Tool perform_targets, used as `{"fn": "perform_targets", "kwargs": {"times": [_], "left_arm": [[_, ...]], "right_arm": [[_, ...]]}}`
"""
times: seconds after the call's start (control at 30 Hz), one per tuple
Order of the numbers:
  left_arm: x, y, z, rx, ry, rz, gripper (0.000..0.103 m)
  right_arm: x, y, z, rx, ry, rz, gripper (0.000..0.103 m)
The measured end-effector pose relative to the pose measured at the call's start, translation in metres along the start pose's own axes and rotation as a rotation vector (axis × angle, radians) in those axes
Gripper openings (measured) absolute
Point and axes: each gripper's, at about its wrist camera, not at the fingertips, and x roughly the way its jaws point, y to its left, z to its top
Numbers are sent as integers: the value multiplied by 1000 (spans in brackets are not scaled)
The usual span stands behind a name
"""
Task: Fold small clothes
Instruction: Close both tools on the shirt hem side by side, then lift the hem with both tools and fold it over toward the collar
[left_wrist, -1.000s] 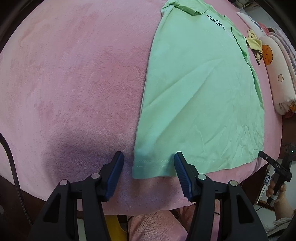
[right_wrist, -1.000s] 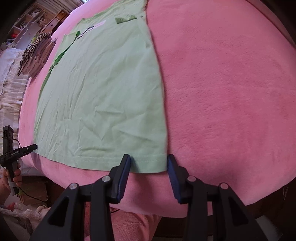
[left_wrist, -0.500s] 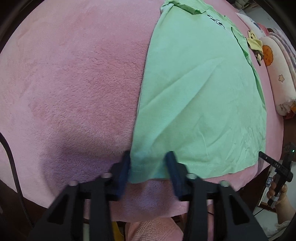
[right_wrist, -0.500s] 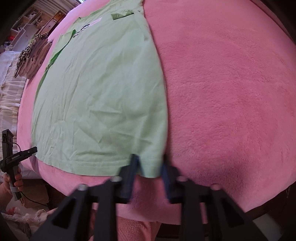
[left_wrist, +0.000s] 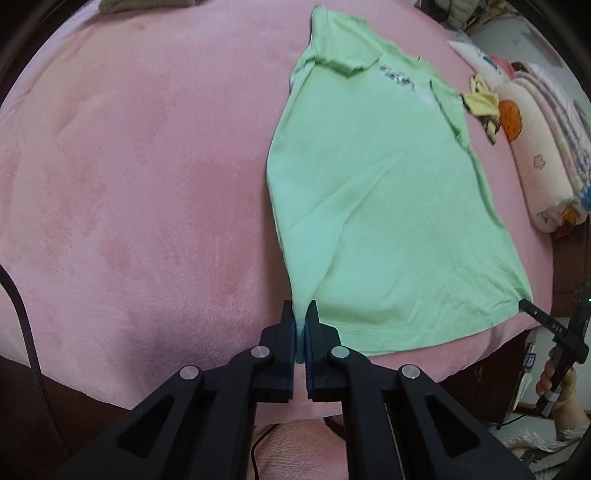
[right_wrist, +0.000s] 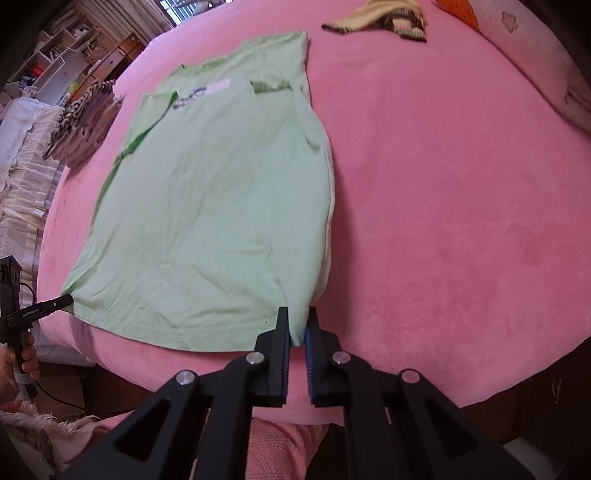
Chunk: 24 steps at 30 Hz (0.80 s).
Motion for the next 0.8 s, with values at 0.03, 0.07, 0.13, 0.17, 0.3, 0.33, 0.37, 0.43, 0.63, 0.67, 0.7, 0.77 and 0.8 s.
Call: {"fn": "perform_targets", "kwargs": {"times": [0.03, 0.07, 0.13, 0.17, 0.3, 0.33, 0.37, 0.43, 0.63, 0.67, 0.7, 0.77, 0.8], "left_arm": [[-7, -3, 4, 2, -17, -6, 2], [-16, -7, 10, 1, -39, -19, 2], [-33, -13, 24, -12, -84, -48, 2], [-40, -14, 30, -20, -104, -62, 2], [-72, -14, 62, -70, -199, -118, 2], [-79, -16, 72, -83, -223, -134, 2], [-84, -15, 79, -89, -238, -146, 2], [-96, -19, 95, -96, -270, -166, 2], [-121, -35, 137, -120, -316, -165, 2], [-123, -36, 141, -126, -321, -163, 2], [-127, -37, 148, -135, -326, -162, 2], [-127, -44, 164, -153, -331, -151, 2], [-126, -46, 172, -160, -331, -147, 2]], "right_arm": [[-7, 1, 3, 2, -12, -2, 6], [-15, 3, 9, 4, -27, -9, 6], [-28, 8, 17, 9, -52, -27, 6], [-36, 11, 24, 15, -68, -31, 6], [-66, 20, 53, 41, -139, -33, 6], [-74, 21, 60, 49, -156, -31, 6], [-81, 23, 69, 57, -173, -31, 6], [-92, 26, 87, 64, -205, -32, 6], [-106, 40, 136, 46, -249, -38, 6], [-107, 42, 146, 41, -256, -36, 6], [-109, 44, 156, 34, -263, -33, 6], [-108, 46, 178, 21, -272, -26, 6], [-106, 46, 187, 15, -274, -23, 6]]}}
